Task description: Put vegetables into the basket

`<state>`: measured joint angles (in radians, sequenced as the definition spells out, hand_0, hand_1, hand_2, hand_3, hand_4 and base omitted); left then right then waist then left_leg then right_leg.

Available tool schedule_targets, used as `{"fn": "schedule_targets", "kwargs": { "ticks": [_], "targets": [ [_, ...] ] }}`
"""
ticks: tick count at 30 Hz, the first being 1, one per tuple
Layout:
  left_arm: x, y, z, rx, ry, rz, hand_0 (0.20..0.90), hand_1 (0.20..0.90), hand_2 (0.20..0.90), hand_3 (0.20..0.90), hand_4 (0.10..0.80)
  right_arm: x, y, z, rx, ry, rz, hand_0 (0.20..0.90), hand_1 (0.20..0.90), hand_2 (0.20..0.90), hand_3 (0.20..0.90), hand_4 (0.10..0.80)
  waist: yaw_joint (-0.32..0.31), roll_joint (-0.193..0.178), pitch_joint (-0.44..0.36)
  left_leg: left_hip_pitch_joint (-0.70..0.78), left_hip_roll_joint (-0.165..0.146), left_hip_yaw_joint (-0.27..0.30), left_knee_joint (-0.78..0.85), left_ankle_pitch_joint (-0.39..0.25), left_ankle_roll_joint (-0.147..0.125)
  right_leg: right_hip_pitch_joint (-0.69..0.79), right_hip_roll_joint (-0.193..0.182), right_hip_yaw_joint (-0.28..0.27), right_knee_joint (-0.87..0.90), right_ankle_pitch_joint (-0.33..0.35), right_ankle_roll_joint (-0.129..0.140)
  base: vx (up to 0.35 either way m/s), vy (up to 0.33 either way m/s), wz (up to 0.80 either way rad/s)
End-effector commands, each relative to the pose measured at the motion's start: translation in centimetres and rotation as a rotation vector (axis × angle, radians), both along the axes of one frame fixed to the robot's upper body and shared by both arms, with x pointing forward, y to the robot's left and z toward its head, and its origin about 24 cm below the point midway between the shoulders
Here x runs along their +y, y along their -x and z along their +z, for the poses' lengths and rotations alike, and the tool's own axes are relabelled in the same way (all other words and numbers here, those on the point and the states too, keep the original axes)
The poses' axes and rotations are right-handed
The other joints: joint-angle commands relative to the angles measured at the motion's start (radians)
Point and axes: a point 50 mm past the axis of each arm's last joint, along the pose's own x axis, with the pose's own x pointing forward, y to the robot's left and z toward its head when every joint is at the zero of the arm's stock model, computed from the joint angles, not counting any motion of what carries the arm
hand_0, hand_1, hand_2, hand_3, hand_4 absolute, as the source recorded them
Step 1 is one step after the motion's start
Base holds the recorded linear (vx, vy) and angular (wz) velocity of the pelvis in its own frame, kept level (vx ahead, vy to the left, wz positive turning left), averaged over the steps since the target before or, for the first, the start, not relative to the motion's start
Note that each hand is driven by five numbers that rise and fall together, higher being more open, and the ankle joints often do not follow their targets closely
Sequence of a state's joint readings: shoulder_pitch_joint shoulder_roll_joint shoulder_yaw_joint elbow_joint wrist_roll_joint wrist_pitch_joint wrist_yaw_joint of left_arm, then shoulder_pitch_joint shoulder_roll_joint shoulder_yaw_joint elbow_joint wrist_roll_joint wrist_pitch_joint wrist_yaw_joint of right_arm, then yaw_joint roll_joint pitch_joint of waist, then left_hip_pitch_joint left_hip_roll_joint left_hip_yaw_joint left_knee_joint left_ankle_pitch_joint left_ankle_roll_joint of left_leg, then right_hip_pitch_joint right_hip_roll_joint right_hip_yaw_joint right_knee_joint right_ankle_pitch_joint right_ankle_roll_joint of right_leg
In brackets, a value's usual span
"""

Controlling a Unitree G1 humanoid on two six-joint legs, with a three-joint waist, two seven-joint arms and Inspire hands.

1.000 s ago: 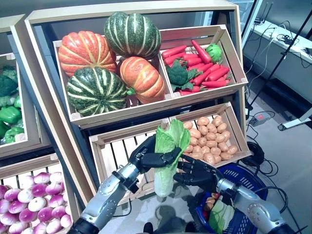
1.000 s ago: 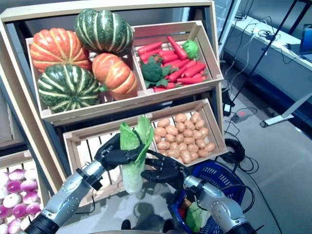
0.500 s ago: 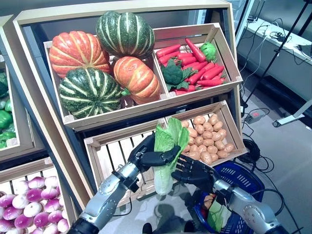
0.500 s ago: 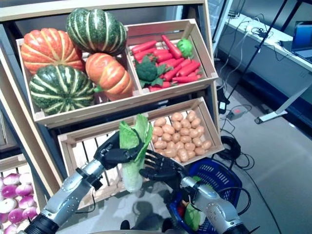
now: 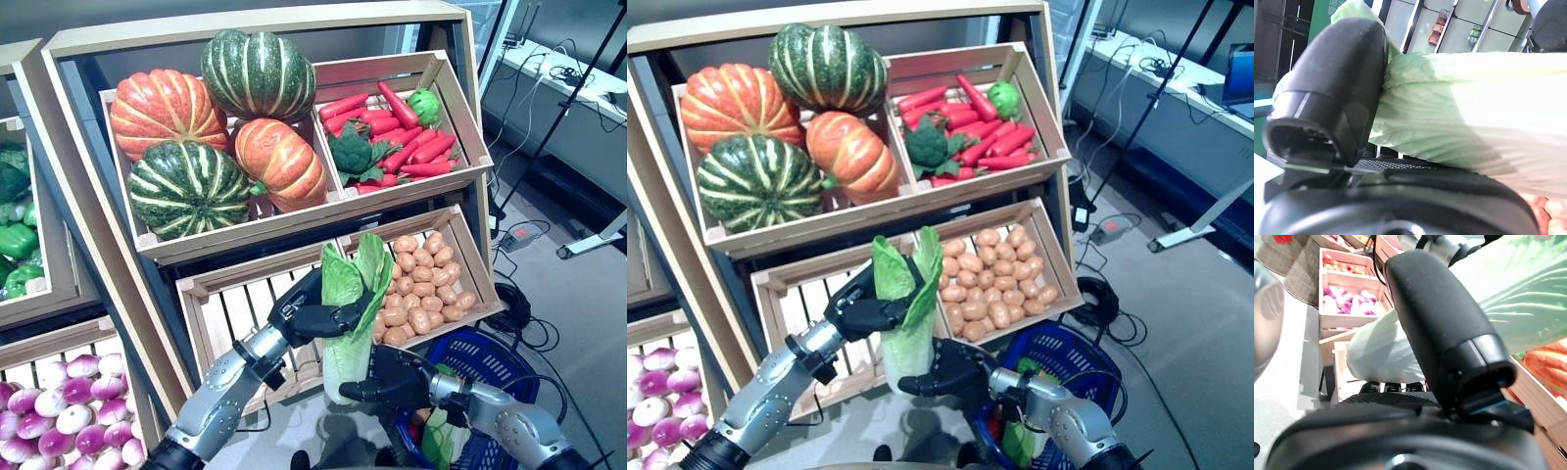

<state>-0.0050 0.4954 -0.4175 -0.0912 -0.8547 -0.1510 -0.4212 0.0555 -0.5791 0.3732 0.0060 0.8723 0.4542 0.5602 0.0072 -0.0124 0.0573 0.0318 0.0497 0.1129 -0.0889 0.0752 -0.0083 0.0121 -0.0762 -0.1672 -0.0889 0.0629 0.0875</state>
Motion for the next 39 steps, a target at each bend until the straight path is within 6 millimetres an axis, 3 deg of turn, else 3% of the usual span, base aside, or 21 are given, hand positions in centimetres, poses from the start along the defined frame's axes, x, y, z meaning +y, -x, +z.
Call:
{"fn": "schedule_targets", "kwargs": {
  "ticks": [1, 3, 4, 5, 6, 24, 25, 26, 27, 32, 39],
  "targets": [
    [-2.1, -1.0, 5.4, -0.212, 0.254, -0.118, 0.3, 0.3, 0.3, 0.3, 0.4, 3.9, -0.3, 2.7, -0.085, -0.286, 0.197, 0.9, 0.9, 0.9, 0.9, 0.8, 0.012, -0.044, -0.064, 0.001, 0.019, -0.049, 0.002, -0.059, -0.034, 0.032, -0.054, -0.02, 0.002, 0.009, 0.038, 0.0, 0.0, 0.0],
    [-2.3, -0.9, 5.3, -0.201, 0.279, -0.138, 0.3, 0.3, 0.3, 0.3, 0.4, 4.1, -0.2, 2.7, -0.083, -0.301, 0.203, 0.9, 0.9, 0.9, 0.9, 0.8, 0.012, -0.044, -0.064, 0.002, 0.02, -0.048, 0.002, -0.059, -0.035, 0.033, -0.055, -0.019, 0.002, 0.009, 0.039, 0.0, 0.0, 0.0],
    [-2.4, -0.8, 5.3, -0.195, 0.292, -0.151, 0.3, 0.3, 0.3, 0.3, 0.4, 4.2, -0.1, 2.7, -0.08, -0.306, 0.204, 0.839, 0.839, 0.839, 0.839, 0.759, 0.012, -0.043, -0.065, 0.002, 0.02, -0.049, 0.002, -0.059, -0.035, 0.033, -0.055, -0.018, 0.002, 0.009, 0.039, 0.0, 0.0, 0.0],
    [-2.5, -0.8, 5.3, -0.192, 0.3, -0.159, 0.3, 0.3, 0.3, 0.3, 0.4, 4.3, -0.1, 2.7, -0.081, -0.311, 0.206, 0.502, 0.502, 0.502, 0.502, 0.535, 0.011, -0.042, -0.065, 0.002, 0.02, -0.05, 0.002, -0.059, -0.035, 0.032, -0.054, -0.016, 0.002, 0.009, 0.039, 0.0, 0.0, 0.0],
    [-2.7, -0.7, 5.3, -0.188, 0.302, -0.164, 0.3, 0.3, 0.3, 0.3, 0.4, 4.5, -0.1, 2.7, -0.078, -0.315, 0.198, 0.3, 0.3, 0.3, 0.3, 0.4, 0.011, -0.042, -0.065, 0.002, 0.02, -0.051, 0.002, -0.059, -0.035, 0.032, -0.054, -0.015, 0.002, 0.009, 0.039, 0.0, 0.0, 0.0],
    [-2.5, -0.5, 5.0, -0.23, 0.22, -0.177, 0.3, 0.3, 0.3, 0.3, 0.4, 3.8, -1.0, 2.9, -0.098, -0.357, 0.02, 0.3, 0.3, 0.3, 0.3, 0.4, 0.001, -0.034, -0.061, 0.003, 0.022, -0.051, 0.002, -0.057, -0.034, 0.031, -0.056, -0.007, 0.002, 0.009, 0.041, 0.0, 0.0, 0.0],
    [-2.4, -0.5, 5.0, -0.23, 0.215, -0.171, 0.342, 0.342, 0.342, 0.342, 0.428, 3.7, -1.2, 3.0, -0.102, -0.354, -0.009, 0.3, 0.3, 0.3, 0.3, 0.4, 0.0, -0.033, -0.061, 0.003, 0.023, -0.05, 0.002, -0.057, -0.034, 0.032, -0.057, -0.008, 0.002, 0.009, 0.042, 0.0, 0.0, 0.0],
    [-2.3, -0.6, 4.9, -0.232, 0.205, -0.16, 0.519, 0.519, 0.519, 0.519, 0.546, 3.4, -1.4, 3.0, -0.106, -0.346, -0.046, 0.3, 0.3, 0.3, 0.3, 0.4, -0.001, -0.033, -0.061, 0.004, 0.023, -0.05, 0.002, -0.058, -0.035, 0.031, -0.057, -0.009, 0.002, 0.009, 0.042, 0.0, 0.0, 0.0],
    [-1.9, -0.7, 5.0, -0.241, 0.181, -0.137, 0.9, 0.9, 0.9, 0.9, 0.8, 2.8, -1.8, 3.0, -0.111, -0.33, -0.113, 0.3, 0.3, 0.3, 0.3, 0.4, -0.003, -0.033, -0.061, 0.005, 0.023, -0.049, 0.002, -0.059, -0.033, 0.031, -0.057, -0.008, 0.002, 0.009, 0.043, 0.0, 0.0, 0.0],
    [0.0, -0.8, 5.0, -0.299, 0.062, -0.01, 0.9, 0.9, 0.9, 0.9, 0.8, 0.0, -2.4, 2.7, -0.135, -0.233, -0.352, 0.3, 0.3, 0.3, 0.3, 0.4, -0.014, -0.031, -0.056, 0.003, 0.026, -0.042, 0.002, -0.056, -0.032, 0.027, -0.055, -0.004, 0.002, 0.01, 0.043, 0.0, 0.0, 0.0],
    [4.2, -0.3, 4.7, -0.347, -0.17, 0.208, 0.9, 0.9, 0.9, 0.9, 0.8, -6.7, -1.2, 1.5, -0.181, 0.001, -0.844, 0.3, 0.3, 0.3, 0.3, 0.4, -0.043, -0.029, -0.034, -0.007, 0.031, -0.016, 0.002, -0.053, -0.03, 0.007, -0.048, 0.008, 0.002, 0.011, 0.041, 0.002, -0.015, -0.06]
  ]
}}
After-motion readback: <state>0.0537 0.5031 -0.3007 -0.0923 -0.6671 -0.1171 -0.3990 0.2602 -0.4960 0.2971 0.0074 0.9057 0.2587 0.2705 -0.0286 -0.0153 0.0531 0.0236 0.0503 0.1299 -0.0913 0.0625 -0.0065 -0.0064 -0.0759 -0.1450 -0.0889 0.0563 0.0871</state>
